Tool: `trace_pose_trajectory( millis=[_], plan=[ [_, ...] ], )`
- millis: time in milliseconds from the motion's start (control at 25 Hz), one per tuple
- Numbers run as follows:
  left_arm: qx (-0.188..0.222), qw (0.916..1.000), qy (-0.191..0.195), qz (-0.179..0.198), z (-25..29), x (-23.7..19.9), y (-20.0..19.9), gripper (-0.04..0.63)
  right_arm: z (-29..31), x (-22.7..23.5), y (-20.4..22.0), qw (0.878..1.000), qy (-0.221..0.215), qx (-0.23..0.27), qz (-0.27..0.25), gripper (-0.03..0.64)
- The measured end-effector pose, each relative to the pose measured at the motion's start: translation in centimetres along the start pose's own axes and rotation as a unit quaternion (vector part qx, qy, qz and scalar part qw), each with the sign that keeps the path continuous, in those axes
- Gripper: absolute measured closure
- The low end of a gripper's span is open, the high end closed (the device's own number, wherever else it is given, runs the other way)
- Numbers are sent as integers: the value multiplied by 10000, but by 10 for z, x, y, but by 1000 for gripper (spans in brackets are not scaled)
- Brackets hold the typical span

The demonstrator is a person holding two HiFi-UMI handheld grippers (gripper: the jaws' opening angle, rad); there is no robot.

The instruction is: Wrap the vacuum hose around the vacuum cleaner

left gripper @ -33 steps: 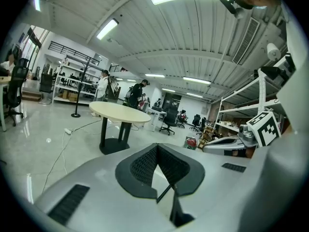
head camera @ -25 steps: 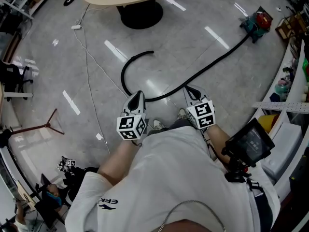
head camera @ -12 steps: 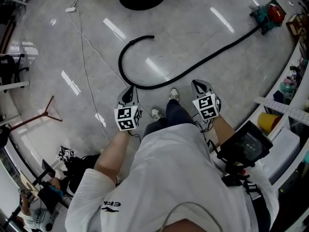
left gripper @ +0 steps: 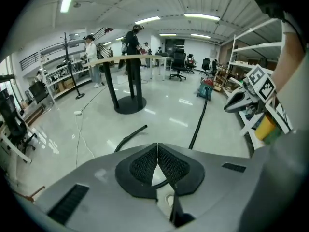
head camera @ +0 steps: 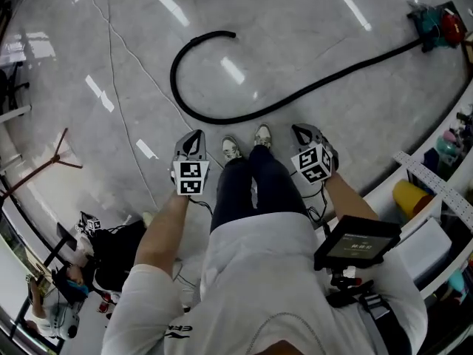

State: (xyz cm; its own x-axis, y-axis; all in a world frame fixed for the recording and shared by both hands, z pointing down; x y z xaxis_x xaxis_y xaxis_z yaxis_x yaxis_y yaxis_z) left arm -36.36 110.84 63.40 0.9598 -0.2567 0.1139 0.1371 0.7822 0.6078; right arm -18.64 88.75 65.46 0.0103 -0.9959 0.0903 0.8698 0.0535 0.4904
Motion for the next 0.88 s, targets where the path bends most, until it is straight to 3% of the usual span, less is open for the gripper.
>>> trace_pose_trajectory(
  millis=[200,400,520,680,720,880],
  plan=[
    [-343,9948,665,685,81,24,75,591,86,3,43,9984,-192,-334,-420,620],
    [-701,9779,1365,1418,158,61,156,589,180,-5,108,9906,-454,-794,-1019,620],
    [-890,9645,1644,1863,199,79,203,575,232,-17,144,9790,-725,-1040,-1597,618],
    [-1107,9401,2022,2512,252,98,263,485,297,-28,187,9585,-991,-1245,-2364,618],
    [-1160,9328,2094,2694,264,101,277,470,312,-29,197,9532,-1047,-1311,-2514,570],
    [-1331,9089,2227,3265,306,107,322,445,367,-25,235,9302,-1113,-1627,-3098,501]
  ],
)
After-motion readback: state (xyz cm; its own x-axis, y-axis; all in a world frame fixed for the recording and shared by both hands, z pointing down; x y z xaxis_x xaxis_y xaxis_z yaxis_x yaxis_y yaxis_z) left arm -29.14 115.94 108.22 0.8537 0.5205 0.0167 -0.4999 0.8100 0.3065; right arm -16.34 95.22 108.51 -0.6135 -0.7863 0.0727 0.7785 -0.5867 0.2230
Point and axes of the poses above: the fingertips, and each gripper's own axes: z forward along the fingers, x to its right, y out of its underside, the point moved 1 cm from there along -z, backward along the fingers, and after that the axes turned 13 degrees about z, right-handed, at the moved point
